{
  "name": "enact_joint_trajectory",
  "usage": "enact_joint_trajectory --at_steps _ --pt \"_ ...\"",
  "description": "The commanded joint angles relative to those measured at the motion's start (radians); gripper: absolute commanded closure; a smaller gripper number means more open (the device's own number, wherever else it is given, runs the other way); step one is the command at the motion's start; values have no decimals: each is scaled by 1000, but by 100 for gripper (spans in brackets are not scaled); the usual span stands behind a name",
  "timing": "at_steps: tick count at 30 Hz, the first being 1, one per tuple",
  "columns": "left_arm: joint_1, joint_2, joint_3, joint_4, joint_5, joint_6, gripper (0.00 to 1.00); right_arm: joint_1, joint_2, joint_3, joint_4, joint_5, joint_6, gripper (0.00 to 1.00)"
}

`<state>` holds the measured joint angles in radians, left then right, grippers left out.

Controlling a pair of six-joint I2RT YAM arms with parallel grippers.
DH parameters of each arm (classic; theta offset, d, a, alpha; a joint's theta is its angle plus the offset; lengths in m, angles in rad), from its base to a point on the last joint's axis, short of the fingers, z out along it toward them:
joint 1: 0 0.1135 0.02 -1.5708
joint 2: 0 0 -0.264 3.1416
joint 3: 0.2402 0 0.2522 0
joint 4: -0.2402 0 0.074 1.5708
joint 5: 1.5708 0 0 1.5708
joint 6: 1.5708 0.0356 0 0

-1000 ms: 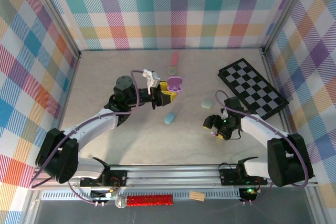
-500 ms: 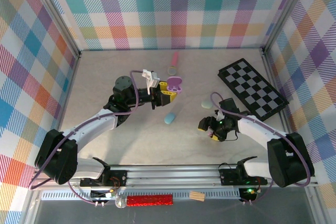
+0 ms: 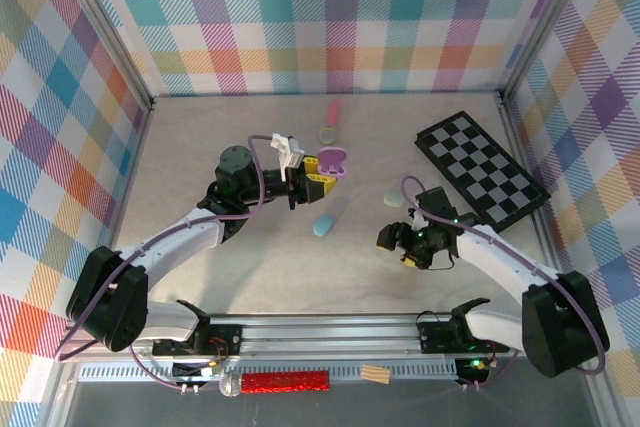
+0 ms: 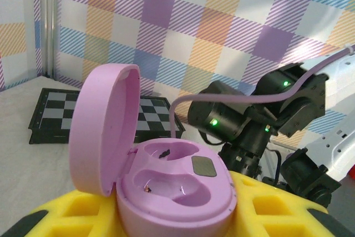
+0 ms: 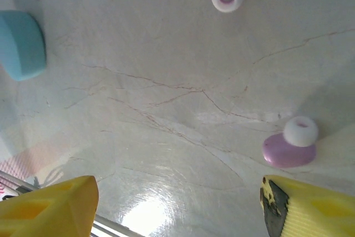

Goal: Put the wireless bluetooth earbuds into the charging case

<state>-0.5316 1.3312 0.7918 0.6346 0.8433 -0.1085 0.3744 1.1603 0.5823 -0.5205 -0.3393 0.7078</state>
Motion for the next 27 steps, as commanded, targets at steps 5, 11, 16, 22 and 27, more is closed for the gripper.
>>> enact_joint_trajectory --at_steps 5,11,16,22,27 --pt "8 2 1 73 7 -10 62 2 46 127 -125 168 -121 23" --pt "7 -5 -3 61 2 -2 62 -11 204 209 -122 188 -208 21" --pt "8 -32 -16 39 -7 8 62 -11 259 189 -82 157 -205 21" --pt "7 -56 -19 11 -4 24 62 9 262 132 -33 66 -184 23" --pt "7 -59 -21 13 0 23 62 42 249 85 -24 87 -140 23"
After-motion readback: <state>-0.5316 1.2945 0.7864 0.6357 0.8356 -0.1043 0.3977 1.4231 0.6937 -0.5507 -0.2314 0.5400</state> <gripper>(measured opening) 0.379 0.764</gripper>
